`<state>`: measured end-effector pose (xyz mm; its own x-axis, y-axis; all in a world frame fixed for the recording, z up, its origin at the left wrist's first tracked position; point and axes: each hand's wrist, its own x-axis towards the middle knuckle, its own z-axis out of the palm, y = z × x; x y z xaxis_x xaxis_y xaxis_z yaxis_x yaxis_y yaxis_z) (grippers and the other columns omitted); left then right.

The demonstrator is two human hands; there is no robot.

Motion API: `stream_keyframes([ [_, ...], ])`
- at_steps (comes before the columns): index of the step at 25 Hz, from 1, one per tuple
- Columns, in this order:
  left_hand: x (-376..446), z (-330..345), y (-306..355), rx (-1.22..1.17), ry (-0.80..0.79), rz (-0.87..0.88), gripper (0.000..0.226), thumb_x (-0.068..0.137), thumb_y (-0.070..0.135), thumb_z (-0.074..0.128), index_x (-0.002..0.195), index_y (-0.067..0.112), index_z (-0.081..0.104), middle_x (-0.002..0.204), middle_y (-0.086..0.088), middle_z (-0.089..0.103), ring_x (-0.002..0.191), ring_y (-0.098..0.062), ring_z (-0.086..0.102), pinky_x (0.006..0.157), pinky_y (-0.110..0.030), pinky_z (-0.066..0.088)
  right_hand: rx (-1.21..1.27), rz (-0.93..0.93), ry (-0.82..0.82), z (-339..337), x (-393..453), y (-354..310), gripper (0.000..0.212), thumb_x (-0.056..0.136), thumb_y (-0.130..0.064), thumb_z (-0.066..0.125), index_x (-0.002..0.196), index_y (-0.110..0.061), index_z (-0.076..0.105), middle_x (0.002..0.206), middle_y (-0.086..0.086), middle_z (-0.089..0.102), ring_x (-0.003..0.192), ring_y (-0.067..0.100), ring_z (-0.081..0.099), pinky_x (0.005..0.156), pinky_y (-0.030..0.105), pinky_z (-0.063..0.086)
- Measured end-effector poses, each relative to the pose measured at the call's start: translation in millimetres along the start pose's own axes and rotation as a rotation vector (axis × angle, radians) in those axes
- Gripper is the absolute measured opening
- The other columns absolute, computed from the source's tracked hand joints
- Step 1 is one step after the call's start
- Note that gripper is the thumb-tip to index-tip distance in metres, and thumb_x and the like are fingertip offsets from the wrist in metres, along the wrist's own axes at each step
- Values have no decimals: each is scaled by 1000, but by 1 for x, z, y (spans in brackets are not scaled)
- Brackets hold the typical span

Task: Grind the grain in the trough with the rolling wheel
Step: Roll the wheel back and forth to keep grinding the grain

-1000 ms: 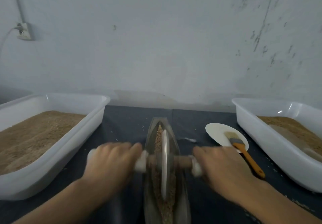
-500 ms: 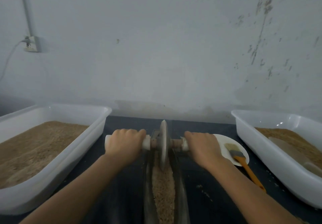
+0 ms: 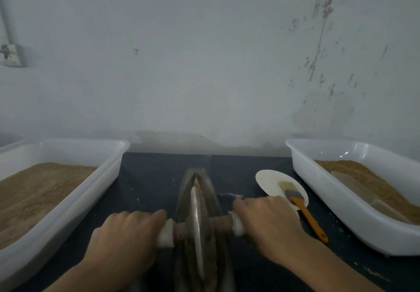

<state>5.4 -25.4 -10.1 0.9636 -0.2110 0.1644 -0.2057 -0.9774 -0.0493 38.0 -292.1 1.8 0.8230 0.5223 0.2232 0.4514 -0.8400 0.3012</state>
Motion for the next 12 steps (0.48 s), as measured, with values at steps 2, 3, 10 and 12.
stream_keyframes([
  [2, 38, 3, -5, 66, 66, -18, 27, 83, 52, 56, 87, 44, 31, 85, 19, 54, 74, -3, 48, 68, -25, 37, 18, 89, 57, 15, 37, 10, 24, 83, -26, 63, 101, -23, 48, 98, 2, 65, 86, 26, 62, 68, 36, 42],
  [3, 56, 3, -8, 114, 115, -35, 25, 84, 49, 56, 87, 41, 32, 89, 14, 59, 75, -7, 52, 66, -27, 36, 3, 116, 90, 19, 54, 14, 22, 84, -25, 63, 100, -23, 48, 97, 2, 65, 84, 27, 62, 64, 35, 37],
  [10, 37, 3, 1, 191, 216, 55, 42, 75, 42, 65, 85, 37, 25, 77, 14, 46, 65, -9, 44, 59, -27, 26, 181, 60, -17, 31, 18, 15, 26, 80, -40, 62, 92, -34, 41, 87, -2, 62, 79, 21, 59, 67, 38, 46],
  [12, 2, 2, 7, 160, 276, 148, 54, 57, 45, 74, 80, 39, 26, 64, 16, 44, 55, -7, 46, 52, -26, 20, 205, -5, -63, 19, -19, 11, 30, 76, -45, 60, 87, -38, 33, 78, -8, 55, 71, 15, 55, 64, 38, 47],
])
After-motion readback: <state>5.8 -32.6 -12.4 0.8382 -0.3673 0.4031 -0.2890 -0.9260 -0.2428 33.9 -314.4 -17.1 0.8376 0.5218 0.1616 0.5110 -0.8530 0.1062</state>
